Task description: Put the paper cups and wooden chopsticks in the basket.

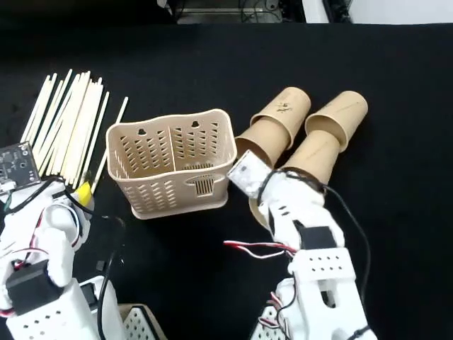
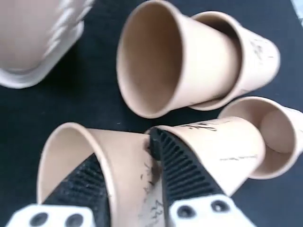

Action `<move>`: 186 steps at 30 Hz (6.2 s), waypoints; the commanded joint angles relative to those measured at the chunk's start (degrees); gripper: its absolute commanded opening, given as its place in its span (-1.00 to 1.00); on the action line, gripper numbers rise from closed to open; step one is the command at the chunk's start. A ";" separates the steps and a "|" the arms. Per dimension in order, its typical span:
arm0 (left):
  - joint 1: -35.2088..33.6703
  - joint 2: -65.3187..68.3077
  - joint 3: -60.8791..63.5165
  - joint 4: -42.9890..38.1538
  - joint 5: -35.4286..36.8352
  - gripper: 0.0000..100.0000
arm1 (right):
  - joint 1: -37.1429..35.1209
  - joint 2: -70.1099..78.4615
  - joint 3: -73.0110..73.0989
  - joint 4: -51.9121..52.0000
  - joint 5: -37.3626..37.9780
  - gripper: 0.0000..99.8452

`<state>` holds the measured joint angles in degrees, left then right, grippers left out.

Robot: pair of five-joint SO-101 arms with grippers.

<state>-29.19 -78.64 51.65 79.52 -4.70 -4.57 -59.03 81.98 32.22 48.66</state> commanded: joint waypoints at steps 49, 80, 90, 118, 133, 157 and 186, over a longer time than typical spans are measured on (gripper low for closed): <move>-0.48 0.09 4.97 -4.48 4.57 -0.47 | -20.31 58.86 -116.53 66.37 -40.09 -0.97; -0.48 0.09 5.05 -4.48 4.40 -0.47 | 0.35 30.37 -77.85 59.69 4.66 -0.38; -0.48 0.09 5.05 -4.48 4.31 -0.47 | 11.08 18.33 -24.13 12.66 15.38 -0.37; -0.48 0.09 5.05 -4.48 4.31 -0.47 | 16.00 6.02 -38.11 26.02 -2.55 -0.98; -0.48 0.09 5.05 -4.48 4.22 -0.47 | -10.11 17.54 -96.92 62.15 -31.74 -0.98; -0.57 0.09 5.05 -4.48 4.22 -0.47 | -20.66 47.25 -110.29 68.92 -40.35 -0.97; -0.57 0.09 5.05 -4.48 4.22 -0.47 | 0.26 31.87 -77.85 53.45 -11.16 -0.10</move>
<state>-29.19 -78.20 56.92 76.18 -0.48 -8.00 -21.93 -16.66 96.40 32.31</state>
